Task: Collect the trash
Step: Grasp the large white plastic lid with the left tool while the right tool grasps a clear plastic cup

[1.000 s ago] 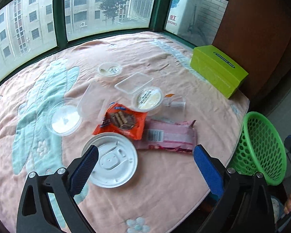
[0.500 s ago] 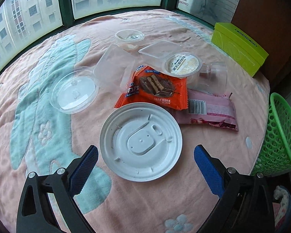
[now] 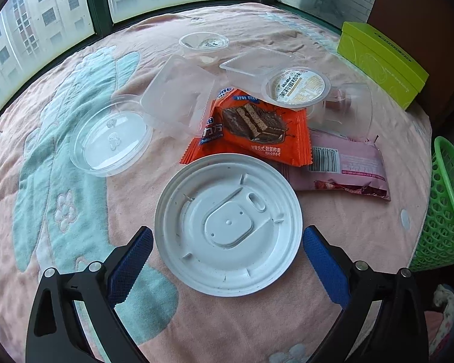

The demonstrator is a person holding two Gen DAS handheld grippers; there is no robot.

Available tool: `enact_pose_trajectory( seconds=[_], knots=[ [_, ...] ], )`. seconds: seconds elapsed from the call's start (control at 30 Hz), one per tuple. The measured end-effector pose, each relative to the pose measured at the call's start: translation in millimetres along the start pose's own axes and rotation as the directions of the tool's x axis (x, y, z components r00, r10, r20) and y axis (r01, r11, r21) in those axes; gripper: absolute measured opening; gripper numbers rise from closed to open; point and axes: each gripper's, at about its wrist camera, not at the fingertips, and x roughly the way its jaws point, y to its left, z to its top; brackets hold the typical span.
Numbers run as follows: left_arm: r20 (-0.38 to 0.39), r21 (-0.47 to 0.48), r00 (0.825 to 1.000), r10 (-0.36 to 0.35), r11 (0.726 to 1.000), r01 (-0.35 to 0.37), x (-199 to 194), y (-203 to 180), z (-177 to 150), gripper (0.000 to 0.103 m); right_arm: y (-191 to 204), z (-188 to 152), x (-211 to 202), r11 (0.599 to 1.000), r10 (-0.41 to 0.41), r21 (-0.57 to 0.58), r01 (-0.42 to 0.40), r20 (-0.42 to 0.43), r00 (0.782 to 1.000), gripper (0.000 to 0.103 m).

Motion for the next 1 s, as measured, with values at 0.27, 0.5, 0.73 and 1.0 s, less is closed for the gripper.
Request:
enact_pose_trajectory(
  seconds=[0.27, 0.5, 0.73, 1.0],
  knots=[
    [0.016, -0.006, 1.000, -0.020, 1.000, 0.020, 2, 4, 1, 0.091, 7, 7, 20, 0.999, 0.048, -0.024, -0.048, -0.031, 0.998, 0.086],
    [0.037, -0.025, 0.999, -0.030, 0.999, 0.031, -7, 8, -3, 0.090, 17, 21, 43, 0.991, 0.130, -0.031, -0.133, -0.062, 0.990, 0.086],
    [0.068, -0.056, 0.997, -0.040, 0.997, 0.044, -29, 21, -11, 0.090, 35, 32, 71, 0.977, 0.200, -0.062, -0.205, -0.082, 0.976, 0.086],
    [0.117, -0.093, 0.993, -0.033, 0.995, 0.044, -54, 39, -15, 0.090, 39, 42, 114, 0.959, 0.255, -0.094, -0.267, -0.127, 0.959, 0.086]
  ],
)
